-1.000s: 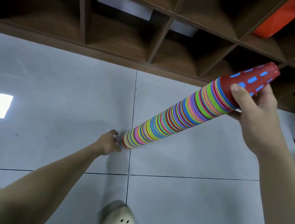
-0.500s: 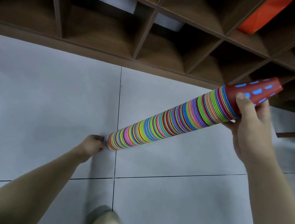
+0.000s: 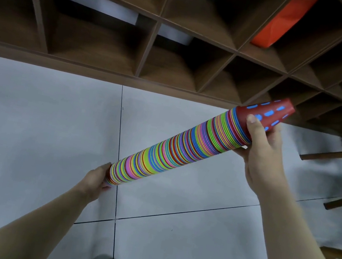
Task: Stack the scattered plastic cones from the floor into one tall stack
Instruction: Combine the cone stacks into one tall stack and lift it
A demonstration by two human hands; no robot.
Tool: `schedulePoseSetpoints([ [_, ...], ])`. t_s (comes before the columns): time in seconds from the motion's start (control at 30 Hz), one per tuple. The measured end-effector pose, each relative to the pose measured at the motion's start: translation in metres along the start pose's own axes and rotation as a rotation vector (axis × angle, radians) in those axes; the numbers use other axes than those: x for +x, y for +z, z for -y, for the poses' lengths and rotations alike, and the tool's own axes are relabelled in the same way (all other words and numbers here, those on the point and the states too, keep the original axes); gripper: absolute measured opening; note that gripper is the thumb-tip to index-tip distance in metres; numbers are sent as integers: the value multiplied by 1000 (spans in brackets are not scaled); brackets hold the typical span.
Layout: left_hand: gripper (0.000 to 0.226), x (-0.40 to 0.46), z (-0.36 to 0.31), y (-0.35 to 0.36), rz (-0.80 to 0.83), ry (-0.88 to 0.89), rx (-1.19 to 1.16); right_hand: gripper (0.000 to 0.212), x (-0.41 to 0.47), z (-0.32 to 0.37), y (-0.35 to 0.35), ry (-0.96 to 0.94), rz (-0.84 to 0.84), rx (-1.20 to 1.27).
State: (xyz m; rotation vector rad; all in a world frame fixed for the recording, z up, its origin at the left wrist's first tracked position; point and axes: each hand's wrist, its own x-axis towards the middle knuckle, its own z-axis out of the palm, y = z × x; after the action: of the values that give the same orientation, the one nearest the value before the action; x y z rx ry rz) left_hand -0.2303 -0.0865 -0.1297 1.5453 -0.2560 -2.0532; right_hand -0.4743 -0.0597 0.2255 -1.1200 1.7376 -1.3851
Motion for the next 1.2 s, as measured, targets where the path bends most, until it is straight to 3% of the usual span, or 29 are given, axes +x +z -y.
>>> schedulePoseSetpoints([
  [0.23,23,-5,6,8,67,-16,-142,21,5,-9,-4,50,-54,71],
  [0.4,28,-7,4,11,103,13,-135,53,5,-11,-9,50,-70,63],
  [0.63,31,-29,-6,-2,158,41,-49,44,5,-4,-6,28,-74,76],
  [0.9,39,-70,-51,-32,201,239,11,35,2,20,-4,1,-148,181],
  [1.03,52,-106,-98,-51,209,359,62,41,0,43,7,-1,-213,284],
  [1.2,42,-157,-160,-80,169,487,88,45,-5,80,37,-9,-212,432],
])
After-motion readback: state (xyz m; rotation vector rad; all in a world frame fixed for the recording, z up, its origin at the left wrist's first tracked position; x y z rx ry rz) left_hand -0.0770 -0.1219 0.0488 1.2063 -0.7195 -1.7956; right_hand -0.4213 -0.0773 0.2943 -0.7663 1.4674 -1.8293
